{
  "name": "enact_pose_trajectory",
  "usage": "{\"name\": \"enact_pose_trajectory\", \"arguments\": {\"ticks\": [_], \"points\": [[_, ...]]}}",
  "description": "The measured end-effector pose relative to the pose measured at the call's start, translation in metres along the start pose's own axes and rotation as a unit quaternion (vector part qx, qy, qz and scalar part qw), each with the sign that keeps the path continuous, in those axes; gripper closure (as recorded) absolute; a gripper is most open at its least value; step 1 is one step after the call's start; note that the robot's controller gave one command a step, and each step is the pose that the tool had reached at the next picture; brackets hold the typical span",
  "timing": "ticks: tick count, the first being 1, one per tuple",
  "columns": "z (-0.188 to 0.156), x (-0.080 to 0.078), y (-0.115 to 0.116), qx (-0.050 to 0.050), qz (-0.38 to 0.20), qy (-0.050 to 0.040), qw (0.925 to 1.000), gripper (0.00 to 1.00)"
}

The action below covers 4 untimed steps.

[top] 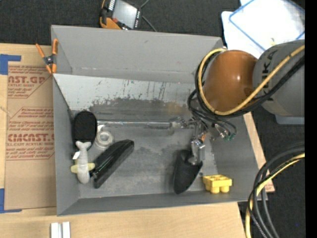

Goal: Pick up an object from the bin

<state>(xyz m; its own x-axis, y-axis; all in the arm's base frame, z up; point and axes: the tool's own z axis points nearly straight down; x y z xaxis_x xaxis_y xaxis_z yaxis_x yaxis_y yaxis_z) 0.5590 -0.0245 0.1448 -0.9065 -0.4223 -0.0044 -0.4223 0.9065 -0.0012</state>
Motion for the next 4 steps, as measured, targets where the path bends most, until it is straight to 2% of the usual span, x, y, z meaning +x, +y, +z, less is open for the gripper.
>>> {"name": "enact_pose_trajectory", "arguments": {"ticks": [1,2,3,4], "points": [[0.016,0.002,0.014,-0.001,0.008,0.0012,1.0000,0.00],[0.036,-0.019,0.024,0.001,-0.158,-0.0021,0.9875,0.00],[0.023,-0.022,0.009,0.000,-0.123,-0.0014,0.9924,0.00],[0.069,0.024,0.064,-0.004,-0.053,0.0015,0.9986,0.00]]}}
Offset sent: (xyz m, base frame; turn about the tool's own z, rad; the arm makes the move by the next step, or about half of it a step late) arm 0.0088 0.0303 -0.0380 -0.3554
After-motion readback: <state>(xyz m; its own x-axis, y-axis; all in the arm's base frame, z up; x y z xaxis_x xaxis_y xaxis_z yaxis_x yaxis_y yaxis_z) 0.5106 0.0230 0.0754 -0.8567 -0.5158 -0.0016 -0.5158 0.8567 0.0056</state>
